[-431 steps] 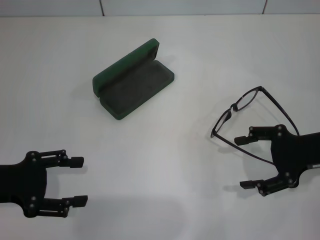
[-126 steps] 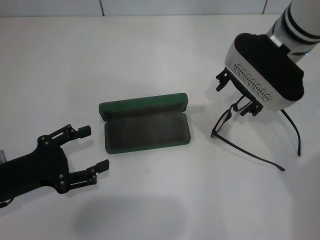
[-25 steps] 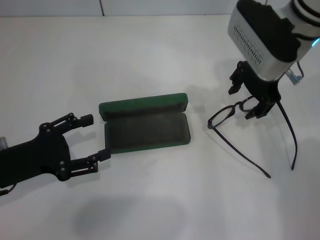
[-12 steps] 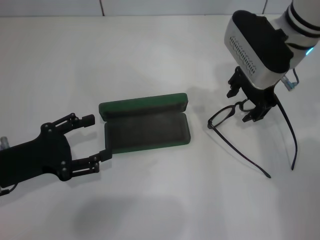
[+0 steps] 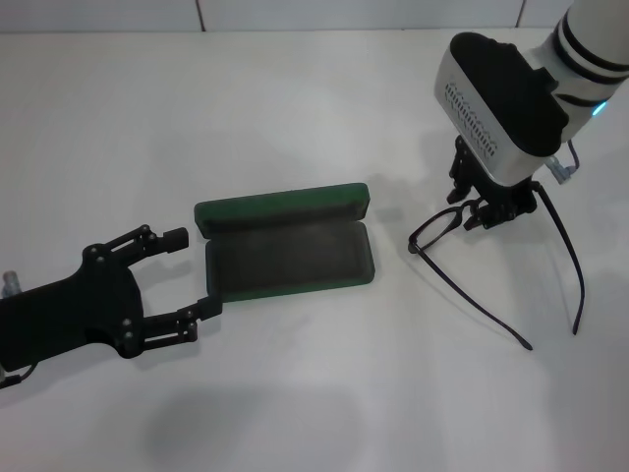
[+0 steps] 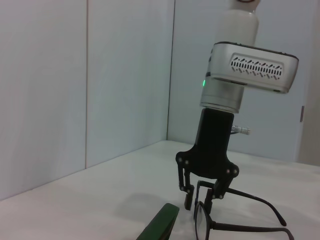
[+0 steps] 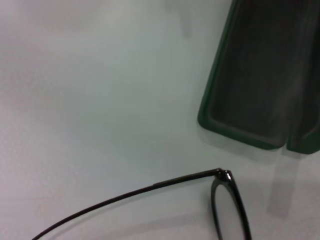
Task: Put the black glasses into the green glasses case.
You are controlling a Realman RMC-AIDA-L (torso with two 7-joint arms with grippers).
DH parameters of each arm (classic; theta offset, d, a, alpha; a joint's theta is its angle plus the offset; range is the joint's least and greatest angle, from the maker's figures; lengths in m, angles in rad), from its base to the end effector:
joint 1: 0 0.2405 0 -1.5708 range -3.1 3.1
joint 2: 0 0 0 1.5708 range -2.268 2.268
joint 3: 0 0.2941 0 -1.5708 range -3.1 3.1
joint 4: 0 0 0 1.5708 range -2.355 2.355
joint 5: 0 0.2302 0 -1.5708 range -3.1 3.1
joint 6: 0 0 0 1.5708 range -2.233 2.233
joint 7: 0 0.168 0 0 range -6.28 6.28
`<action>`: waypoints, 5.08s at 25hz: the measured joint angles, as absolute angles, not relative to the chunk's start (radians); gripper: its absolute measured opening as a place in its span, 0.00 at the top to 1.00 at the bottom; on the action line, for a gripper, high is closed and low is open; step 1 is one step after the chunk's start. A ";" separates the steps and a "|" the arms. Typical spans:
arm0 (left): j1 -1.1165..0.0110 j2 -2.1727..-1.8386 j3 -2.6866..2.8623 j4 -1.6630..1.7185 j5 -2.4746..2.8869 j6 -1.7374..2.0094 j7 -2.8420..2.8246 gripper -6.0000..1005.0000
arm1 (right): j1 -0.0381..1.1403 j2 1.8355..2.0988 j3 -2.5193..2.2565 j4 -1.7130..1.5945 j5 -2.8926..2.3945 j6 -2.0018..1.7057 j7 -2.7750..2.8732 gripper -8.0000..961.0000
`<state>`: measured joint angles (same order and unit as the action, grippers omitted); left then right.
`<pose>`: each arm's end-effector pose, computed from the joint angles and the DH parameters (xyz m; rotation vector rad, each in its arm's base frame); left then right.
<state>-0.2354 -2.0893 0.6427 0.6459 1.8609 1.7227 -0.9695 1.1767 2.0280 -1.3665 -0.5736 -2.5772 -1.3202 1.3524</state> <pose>-0.3560 0.2690 -0.0240 -2.5640 -0.3847 -0.8216 0.1471 0.4814 -0.0937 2.8679 0.8339 0.8674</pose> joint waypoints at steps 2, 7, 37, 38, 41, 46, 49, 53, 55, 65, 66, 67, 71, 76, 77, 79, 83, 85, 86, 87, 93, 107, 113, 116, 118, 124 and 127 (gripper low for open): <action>-0.236 -2.089 0.643 0.646 1.861 1.723 -0.969 0.12 | 1.178 2.028 -1.374 -0.572 -2.576 -1.320 1.352 0.58; -0.236 -2.089 0.643 0.646 1.861 1.723 -0.969 0.12 | 1.183 2.028 -1.377 -0.572 -2.575 -1.323 1.352 0.70; -0.262 -2.086 0.639 0.643 1.833 1.731 -1.036 0.12 | 1.177 1.905 -0.769 -0.588 -2.573 -1.686 1.379 0.93; -0.262 -2.086 0.638 0.642 1.828 1.734 -1.036 0.12 | 1.165 1.903 -0.735 -0.590 -2.568 -1.688 1.385 0.93; -0.257 -2.086 0.637 0.642 1.799 1.741 -1.037 0.12 | 1.110 1.902 -0.660 -0.603 -2.508 -1.657 1.414 0.93; -0.259 -2.074 0.635 0.649 1.735 1.742 -1.128 0.12 | 0.986 1.959 -0.675 -0.665 -2.351 -1.506 1.407 0.93; -0.277 -2.061 0.636 0.647 1.732 1.746 -1.167 0.13 | 0.957 1.991 -0.693 -0.670 -2.289 -1.435 1.364 0.93; -0.299 -2.055 0.642 0.648 1.737 1.805 -1.175 0.13 | 0.955 2.012 -0.710 -0.659 -2.236 -1.414 1.317 0.93; -0.314 -2.054 0.642 0.650 1.736 1.848 -1.170 0.13 | 0.960 2.014 -0.722 -0.653 -2.216 -1.413 1.313 0.93; -0.338 -2.068 0.638 0.640 1.718 1.917 -0.821 0.26 | 0.967 2.014 -0.781 -0.647 -2.164 -1.437 1.316 0.93; -0.341 -2.066 0.639 0.639 1.718 1.917 -0.814 0.30 | 0.967 2.014 -0.791 -0.647 -2.158 -1.444 1.315 0.93; -0.353 -2.062 0.641 0.635 1.719 1.919 -0.794 0.34 | 0.967 2.014 -0.800 -0.647 -2.153 -1.451 1.313 0.93; -0.378 -2.061 0.644 0.632 1.720 1.935 -0.751 0.46 | 0.965 2.014 -0.819 -0.645 -2.093 -1.473 1.311 0.93; -0.401 -2.069 0.676 0.632 1.723 1.939 -0.729 0.62 | 0.962 2.008 -0.816 -0.602 -1.998 -1.488 1.318 0.93; -0.404 -2.069 0.678 0.632 1.722 1.939 -0.729 0.65 | 0.962 2.008 -0.814 -0.599 -1.992 -1.489 1.319 0.93; -0.408 -2.069 0.680 0.632 1.721 1.939 -0.729 0.72 | 0.957 2.009 -0.809 -0.597 -1.987 -1.488 1.322 0.93; -0.413 -2.069 0.681 0.635 1.712 1.955 -0.728 0.87 | 0.946 2.012 -0.805 -0.594 -1.971 -1.488 1.325 0.93; -0.418 -2.069 0.682 0.637 1.709 1.966 -0.727 0.95 | 0.935 2.012 -0.806 -0.584 -1.943 -1.488 1.325 0.93; -0.423 -2.068 0.682 0.638 1.707 1.971 -0.727 1.00 | 0.932 2.011 -0.805 -0.576 -1.926 -1.487 1.325 0.93; -0.429 -2.068 0.683 0.639 1.704 1.976 -0.727 1.00 | 0.929 2.008 -0.805 -0.565 -1.911 -1.487 1.325 0.93; -0.459 -2.062 0.696 0.633 1.674 2.002 -0.732 1.00 | 0.912 2.001 -0.806 -0.525 -1.857 -1.488 1.318 0.93; -0.513 -2.055 0.736 0.632 1.601 2.003 -0.785 1.00 | 0.830 2.013 -0.811 -0.517 -1.729 -1.545 1.244 0.93; -0.524 -2.056 0.779 0.638 1.600 2.006 -0.784 1.00 | 0.831 2.013 -0.815 -0.511 -1.724 -1.573 1.248 0.92; -0.527 -2.060 0.784 0.641 1.600 2.006 -0.780 1.00 | 0.839 2.013 -0.816 -0.502 -1.725 -1.586 1.249 0.92; -0.531 -2.061 0.785 0.641 1.600 2.006 -0.776 1.00 | 0.843 2.013 -0.816 -0.501 -1.726 -1.590 1.250 0.92; -0.545 -2.063 0.785 0.635 1.603 2.003 -0.769 1.00 | 0.851 2.013 -0.818 -0.501 -1.728 -1.592 1.251 0.92; -0.549 -2.065 0.785 0.633 1.607 1.997 -0.768 1.00 | 0.854 2.013 -0.818 -0.497 -1.726 -1.594 1.251 0.92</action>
<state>-0.5488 -2.0655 0.7854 0.6326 1.6070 1.9973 -0.7683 0.8541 2.0125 -0.8177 -0.4971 -1.7256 -1.5939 1.2511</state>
